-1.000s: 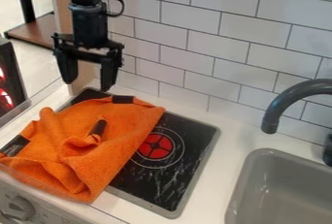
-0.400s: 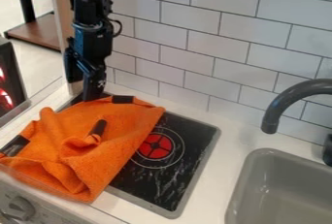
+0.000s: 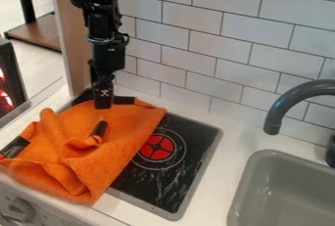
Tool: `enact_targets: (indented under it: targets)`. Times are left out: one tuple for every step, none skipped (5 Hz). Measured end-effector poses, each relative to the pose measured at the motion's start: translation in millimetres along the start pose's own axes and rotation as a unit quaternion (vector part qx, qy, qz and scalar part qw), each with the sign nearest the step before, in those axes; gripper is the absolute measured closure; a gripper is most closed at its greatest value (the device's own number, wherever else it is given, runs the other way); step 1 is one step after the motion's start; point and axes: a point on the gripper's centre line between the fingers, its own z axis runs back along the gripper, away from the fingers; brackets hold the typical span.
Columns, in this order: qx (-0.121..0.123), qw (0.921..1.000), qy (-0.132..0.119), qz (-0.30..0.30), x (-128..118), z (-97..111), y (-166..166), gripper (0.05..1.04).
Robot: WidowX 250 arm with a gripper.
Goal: Fold the cloth from bottom right to top left
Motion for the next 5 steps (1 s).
enact_targets:
  targets:
    - [0.009,0.9986,-0.018,-0.049,10.3,-2.2,14.6,0.084]
    - [0.009,0.9972,-0.032,-0.066,17.7,-7.9,22.1,0.084]
    - [0.016,0.9959,-0.036,-0.082,19.5,-11.1,24.9,0.084]
    - [-0.004,0.9953,-0.034,-0.091,21.3,-26.1,25.1,0.084]
    - [-0.008,0.9953,-0.026,-0.093,20.2,-29.3,27.7,0.141]
